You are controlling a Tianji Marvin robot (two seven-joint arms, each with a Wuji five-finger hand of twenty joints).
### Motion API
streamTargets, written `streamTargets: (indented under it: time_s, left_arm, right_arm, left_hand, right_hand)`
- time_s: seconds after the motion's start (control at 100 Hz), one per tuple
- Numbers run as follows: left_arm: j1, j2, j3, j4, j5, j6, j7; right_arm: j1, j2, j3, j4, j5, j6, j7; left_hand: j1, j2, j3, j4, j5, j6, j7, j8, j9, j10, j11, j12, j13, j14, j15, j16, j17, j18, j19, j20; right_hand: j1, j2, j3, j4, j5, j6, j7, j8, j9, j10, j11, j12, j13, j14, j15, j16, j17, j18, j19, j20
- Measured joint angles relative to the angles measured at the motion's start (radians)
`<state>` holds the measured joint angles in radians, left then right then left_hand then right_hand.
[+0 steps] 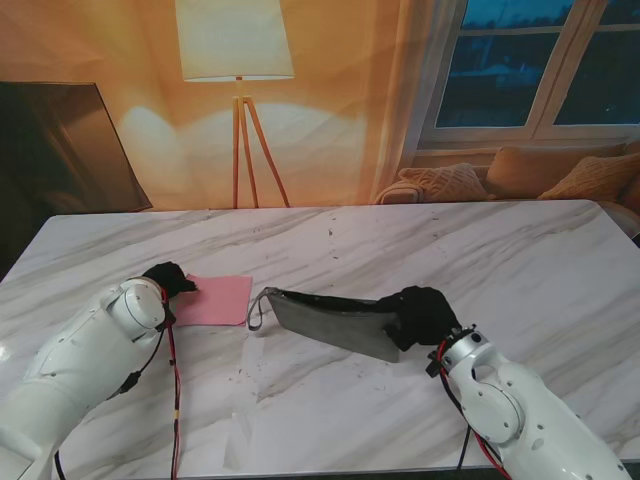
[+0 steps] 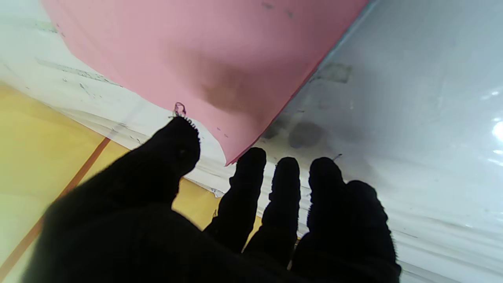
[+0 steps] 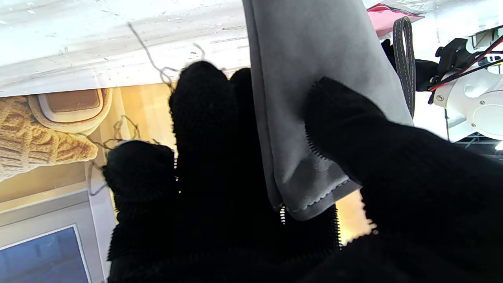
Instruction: Collect documents into a storage pouch
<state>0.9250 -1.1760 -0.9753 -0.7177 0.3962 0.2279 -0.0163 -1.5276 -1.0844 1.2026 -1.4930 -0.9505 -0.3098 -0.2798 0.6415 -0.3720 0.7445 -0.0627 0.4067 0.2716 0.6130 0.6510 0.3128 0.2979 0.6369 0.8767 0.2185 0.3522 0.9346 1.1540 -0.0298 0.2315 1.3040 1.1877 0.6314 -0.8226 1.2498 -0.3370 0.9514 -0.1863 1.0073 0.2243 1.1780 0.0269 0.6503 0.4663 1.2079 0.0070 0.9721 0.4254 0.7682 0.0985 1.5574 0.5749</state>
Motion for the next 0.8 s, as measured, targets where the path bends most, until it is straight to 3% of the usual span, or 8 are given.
streamTargets:
  time_s: [0.12,0.23,0.28,0.36,0.52,0.59,0.68,0.8]
  left_arm:
    - [-0.003,0.001,0.010,0.000,0.003,0.003,0.002]
    - [-0.016,0.000,0.032,0.013,0.003,0.010,0.003]
    - [-0.025,-0.003,0.041,0.026,0.001,0.010,0.004]
    - [-0.043,-0.012,0.051,0.061,-0.012,0.010,0.013]
    - [-0.062,-0.023,0.074,0.093,-0.037,0.009,0.014]
    - [-0.065,-0.026,0.076,0.096,-0.039,0.009,0.012]
    - [-0.066,-0.028,0.076,0.096,-0.040,0.009,0.011]
    - [-0.073,-0.033,0.081,0.107,-0.046,0.005,0.016]
  right_arm:
    - [0.000,0.000,0.000,0.000,0.000,0.000,0.000]
    - [0.000,0.000,0.000,0.000,0.000,0.001,0.000]
    - [0.000,0.000,0.000,0.000,0.000,0.001,0.001]
    - [0.000,0.000,-0.001,0.000,0.000,0.001,0.004]
    - [0.000,0.000,-0.004,0.000,0.003,0.001,0.007]
    - [0.001,0.000,-0.006,0.000,0.004,0.001,0.006]
    - [0.001,0.000,-0.007,0.001,0.004,0.001,0.004]
    - [0.002,0.000,-0.007,0.003,0.005,0.001,0.002]
  left_hand:
    - [0.000,0.000,0.013,0.000,-0.085,-0.003,0.053,0.042,-0.001,-0.001,0.000,0.000,0.000,0.000,0.000,0.000,0.000,-0.001,0.000,0.000]
    - [0.000,0.000,0.014,0.000,-0.162,-0.006,0.009,0.030,-0.001,-0.001,0.028,0.006,0.001,-0.001,0.042,0.010,0.027,-0.001,0.014,0.014]
    - [0.001,0.000,0.026,0.000,-0.172,-0.006,-0.028,0.001,-0.002,-0.001,0.050,0.023,0.032,-0.003,0.118,0.048,0.103,-0.002,0.065,0.098]
    - [0.001,0.000,0.026,0.000,-0.172,-0.002,-0.078,-0.056,-0.002,-0.001,0.081,0.044,0.093,-0.015,0.188,0.088,0.227,-0.010,0.147,0.156]
    - [0.001,-0.023,0.037,0.000,-0.091,0.009,-0.118,-0.114,-0.001,-0.001,0.127,0.094,0.172,-0.041,0.247,0.173,0.399,-0.038,0.247,0.163]
    - [0.001,-0.027,0.037,0.000,-0.032,0.005,-0.108,-0.114,0.000,-0.001,0.140,0.107,0.188,-0.045,0.255,0.188,0.423,-0.044,0.264,0.163]
    - [0.001,-0.039,0.072,0.000,-0.009,-0.005,-0.037,-0.104,0.000,0.000,0.150,0.115,0.202,-0.055,0.257,0.198,0.434,-0.050,0.270,0.163]
    - [0.024,-0.056,0.115,-0.011,0.028,-0.032,0.115,-0.019,0.000,0.000,0.154,0.122,0.203,-0.057,0.257,0.198,0.436,-0.052,0.270,0.163]
  right_hand:
    - [0.000,0.000,0.000,0.000,0.000,0.000,0.000,0.000,0.000,0.000,0.000,0.000,0.000,0.000,0.000,0.000,0.000,0.000,0.000,0.000]
    - [0.000,0.000,0.000,0.000,0.000,0.000,0.000,0.000,0.000,0.000,0.000,0.000,0.000,0.000,0.000,0.000,0.000,0.000,0.000,0.000]
    - [0.000,0.000,0.000,0.000,0.000,0.000,0.000,0.000,0.000,0.000,0.000,0.000,0.000,0.000,0.000,0.000,0.000,0.000,0.000,0.000]
    - [0.000,0.000,0.000,0.000,0.000,0.000,0.000,0.000,0.000,0.000,0.000,0.000,0.000,0.000,0.000,0.000,0.000,0.000,0.000,0.000]
    - [0.000,0.000,0.000,0.000,0.000,0.000,0.000,0.000,0.000,0.000,0.001,0.000,0.000,0.000,0.000,0.001,0.000,0.000,0.000,0.000]
    - [0.000,0.000,0.000,0.000,0.000,0.000,0.000,0.000,0.000,0.000,0.002,0.000,0.000,0.000,0.000,0.001,0.000,0.000,0.000,0.000]
    - [0.000,0.001,0.000,0.000,0.000,0.000,0.000,0.000,0.000,0.000,0.002,0.000,0.000,0.000,0.000,0.001,0.000,0.000,0.000,0.000]
    - [0.000,0.001,0.000,0.000,0.000,0.000,0.000,0.000,0.000,0.000,0.002,0.000,0.000,0.000,0.000,0.002,0.000,0.000,0.000,0.000]
